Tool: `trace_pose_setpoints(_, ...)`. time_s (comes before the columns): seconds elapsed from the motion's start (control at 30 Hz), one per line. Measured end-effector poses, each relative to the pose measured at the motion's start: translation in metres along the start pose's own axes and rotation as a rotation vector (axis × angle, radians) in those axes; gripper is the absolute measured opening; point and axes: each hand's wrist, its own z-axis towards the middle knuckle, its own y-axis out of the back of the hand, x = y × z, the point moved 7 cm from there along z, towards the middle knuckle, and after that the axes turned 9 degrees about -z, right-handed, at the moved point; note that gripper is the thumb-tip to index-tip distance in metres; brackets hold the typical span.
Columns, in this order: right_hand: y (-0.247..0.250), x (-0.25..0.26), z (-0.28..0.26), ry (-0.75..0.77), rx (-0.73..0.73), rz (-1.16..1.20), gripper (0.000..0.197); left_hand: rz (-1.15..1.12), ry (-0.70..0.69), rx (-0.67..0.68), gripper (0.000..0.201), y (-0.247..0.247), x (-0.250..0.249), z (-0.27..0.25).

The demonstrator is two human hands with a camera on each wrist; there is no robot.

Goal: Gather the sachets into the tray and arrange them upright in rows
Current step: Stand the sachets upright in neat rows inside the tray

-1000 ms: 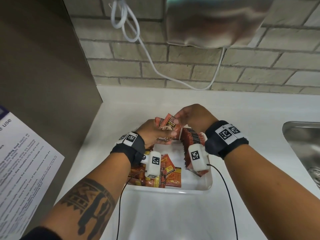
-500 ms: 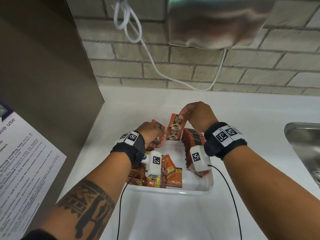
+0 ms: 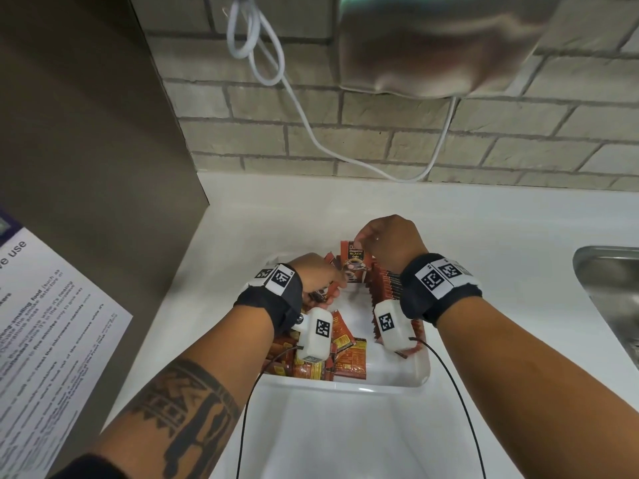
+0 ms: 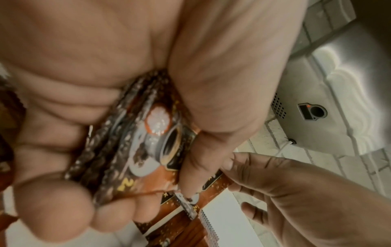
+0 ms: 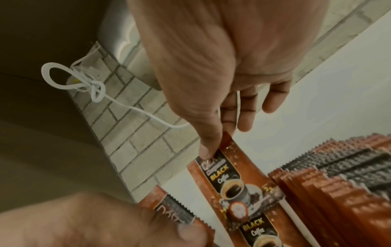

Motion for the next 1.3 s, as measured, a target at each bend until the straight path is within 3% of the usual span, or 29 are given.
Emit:
trace_pose_setpoints(0.17, -0.002, 0.001, 0.002, -0.002, 0.003, 0.03, 0.026, 0.008, -0.037, 0.043, 0.021, -0.004, -0.005, -0.004)
trace_pose_setpoints(0.43, -0.006, 0.002, 0.002, -0.047, 0.045, -0.122, 0.023, 0.105, -0.016, 0.068, 0.038, -0.007, -0.001, 0.001)
trace_pose_setpoints(0.87, -0.027, 0.004, 0.005, -0.074, 0.151, -0.323, 0.025, 0.252, 0.0, 0.087, 0.019, -0.019, -0.012, 0.006)
trace_pose_setpoints(1.13, -0.029, -0.001, 0.006, -0.073, 0.166, -0.276, 0.024, 0.295, 0.004, 0.098, 0.018, -0.02, -0.008, 0.016)
trace_pose_setpoints(1.3, -0.023, -0.004, 0.007, -0.072, 0.099, -0.195, 0.026, 0.283, 0.007, 0.093, 0.017, -0.02, -0.006, 0.016)
